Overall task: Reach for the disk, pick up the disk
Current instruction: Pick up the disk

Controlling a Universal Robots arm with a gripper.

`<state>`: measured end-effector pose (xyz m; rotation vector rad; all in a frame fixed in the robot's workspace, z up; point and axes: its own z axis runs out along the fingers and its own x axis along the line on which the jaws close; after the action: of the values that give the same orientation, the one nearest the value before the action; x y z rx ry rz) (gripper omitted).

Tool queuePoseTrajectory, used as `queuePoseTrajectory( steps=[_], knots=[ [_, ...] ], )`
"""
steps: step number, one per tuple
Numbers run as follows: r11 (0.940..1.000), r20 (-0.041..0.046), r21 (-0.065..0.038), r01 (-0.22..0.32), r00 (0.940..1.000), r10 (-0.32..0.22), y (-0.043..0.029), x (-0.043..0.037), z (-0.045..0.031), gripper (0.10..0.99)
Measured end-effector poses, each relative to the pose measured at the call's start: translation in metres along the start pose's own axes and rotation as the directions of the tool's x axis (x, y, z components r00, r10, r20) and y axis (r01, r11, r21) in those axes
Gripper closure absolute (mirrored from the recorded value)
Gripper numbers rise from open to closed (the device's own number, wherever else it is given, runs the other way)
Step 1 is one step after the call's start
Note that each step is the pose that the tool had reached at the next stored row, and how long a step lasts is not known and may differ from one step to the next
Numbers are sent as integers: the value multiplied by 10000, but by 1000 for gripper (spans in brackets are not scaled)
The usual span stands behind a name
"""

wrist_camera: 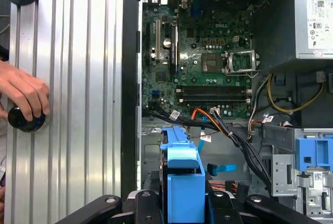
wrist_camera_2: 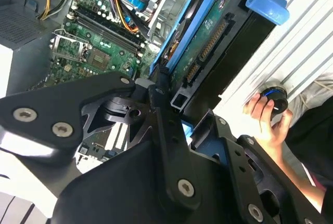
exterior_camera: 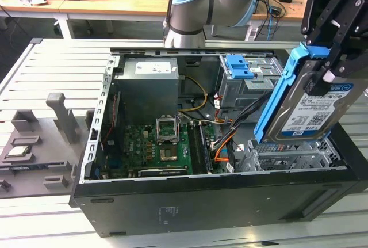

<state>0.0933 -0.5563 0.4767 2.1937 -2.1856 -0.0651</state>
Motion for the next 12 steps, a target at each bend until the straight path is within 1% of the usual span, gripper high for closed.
queuePoseTrajectory(
  steps=[3, 5, 7, 10, 12],
  knots=[
    [10000, 1, 0, 0, 10000, 0, -27, -7, 30, 722],
    [10000, -1, -1, 1, 10000, -1, -40, -13, 89, 722],
    [10000, -6, -3, 0, 10000, 0, -80, -20, 123, 722],
    [10000, -11, -4, 0, 10000, 0, -113, -25, 157, 722],
    [10000, -10, -4, -2, 10000, 2, -116, -25, 172, 722]
  ],
)
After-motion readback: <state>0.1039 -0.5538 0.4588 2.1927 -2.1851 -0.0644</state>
